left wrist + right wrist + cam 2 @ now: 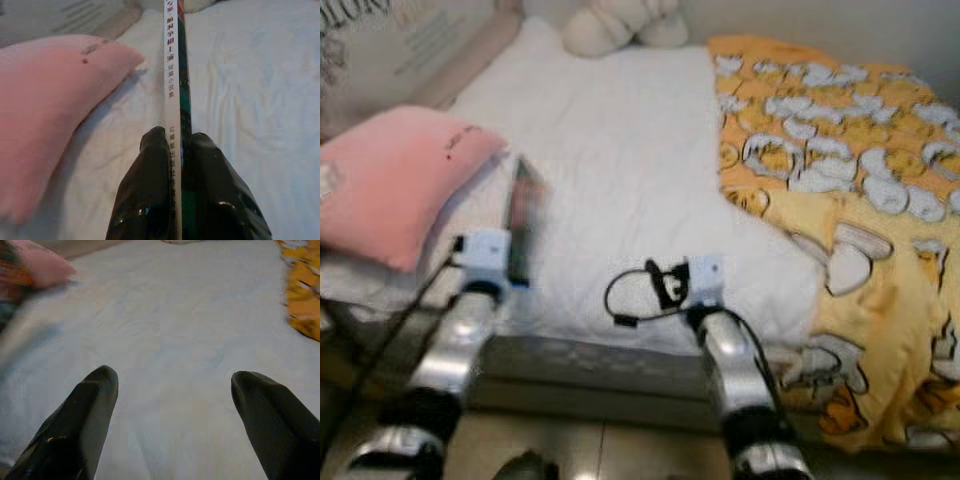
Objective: Clean up the room
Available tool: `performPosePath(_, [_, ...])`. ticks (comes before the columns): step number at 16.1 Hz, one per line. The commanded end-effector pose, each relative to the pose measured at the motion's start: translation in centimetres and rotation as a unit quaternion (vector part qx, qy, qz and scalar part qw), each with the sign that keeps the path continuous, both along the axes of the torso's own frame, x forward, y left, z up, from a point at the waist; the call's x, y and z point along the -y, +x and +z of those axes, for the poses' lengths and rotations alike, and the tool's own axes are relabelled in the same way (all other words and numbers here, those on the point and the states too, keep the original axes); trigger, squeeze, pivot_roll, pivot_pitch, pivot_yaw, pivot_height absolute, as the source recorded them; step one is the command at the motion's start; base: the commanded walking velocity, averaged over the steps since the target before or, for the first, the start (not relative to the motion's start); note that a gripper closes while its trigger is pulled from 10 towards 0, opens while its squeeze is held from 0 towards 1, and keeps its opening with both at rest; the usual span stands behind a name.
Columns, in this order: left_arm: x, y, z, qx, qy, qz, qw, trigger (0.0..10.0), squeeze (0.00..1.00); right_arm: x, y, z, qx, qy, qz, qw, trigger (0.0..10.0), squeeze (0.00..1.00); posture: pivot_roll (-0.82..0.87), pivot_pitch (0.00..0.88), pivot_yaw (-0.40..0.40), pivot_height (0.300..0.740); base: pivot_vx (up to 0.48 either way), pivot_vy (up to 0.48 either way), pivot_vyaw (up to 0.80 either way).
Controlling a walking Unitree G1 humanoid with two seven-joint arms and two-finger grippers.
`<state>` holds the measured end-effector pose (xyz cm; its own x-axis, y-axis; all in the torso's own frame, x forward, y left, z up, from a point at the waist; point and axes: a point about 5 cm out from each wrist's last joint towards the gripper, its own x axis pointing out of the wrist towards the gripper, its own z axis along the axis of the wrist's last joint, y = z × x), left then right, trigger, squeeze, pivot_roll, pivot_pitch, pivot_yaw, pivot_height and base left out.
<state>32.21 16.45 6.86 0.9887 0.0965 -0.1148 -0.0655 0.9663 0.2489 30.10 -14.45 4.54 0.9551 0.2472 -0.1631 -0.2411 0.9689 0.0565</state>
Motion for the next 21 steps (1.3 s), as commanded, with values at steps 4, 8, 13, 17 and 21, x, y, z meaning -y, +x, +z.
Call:
performPosePath(4, [0.1, 1.5, 1.4, 0.021, -0.015, -0.049, 0.998, 10.0, 0.00, 1.1, 0.1, 0.9, 0.043, -0.019, -0.054, 0.997, 10.0, 0.00, 0.06, 0.000, -0.018, 0.740, 0.000, 0.240, 0.00])
performPosePath(8, [0.2, 1.9, 1.4, 0.020, -0.023, -0.056, 0.998, 10.0, 0.00, 2.0, 0.0, 1.4, 0.075, -0.028, -0.111, 0.991, 10.0, 0.00, 0.04, 0.000, -0.018, 0.740, 0.000, 0.475, 0.00])
performPosePath(13, [1.3, 2.3, 1.5, 0.025, -0.033, -0.068, 0.997, 10.0, 0.00, 3.0, -0.1, 1.2, 0.071, 0.000, -0.168, 0.983, 10.0, 0.00, 0.05, 0.000, -0.030, 0.740, 0.051, 0.443, 0.00])
performPosePath(17, [2.0, 2.9, 1.7, 0.010, -0.013, -0.085, 0.996, 10.0, 0.00, 3.3, -0.2, 0.8, 0.059, -0.004, -0.171, 0.984, 10.0, 0.00, 0.04, 0.000, -0.031, 0.740, 0.228, 0.277, 0.00])
performPosePath(21, [2.4, 3.0, 2.0, 0.028, -0.085, -0.054, 0.994, 10.0, 0.00, 2.9, -0.2, 0.7, 0.061, -0.017, -0.144, 0.988, 10.0, 0.00, 0.03, 0.000, -0.023, 0.740, 0.222, 0.000, 0.00])
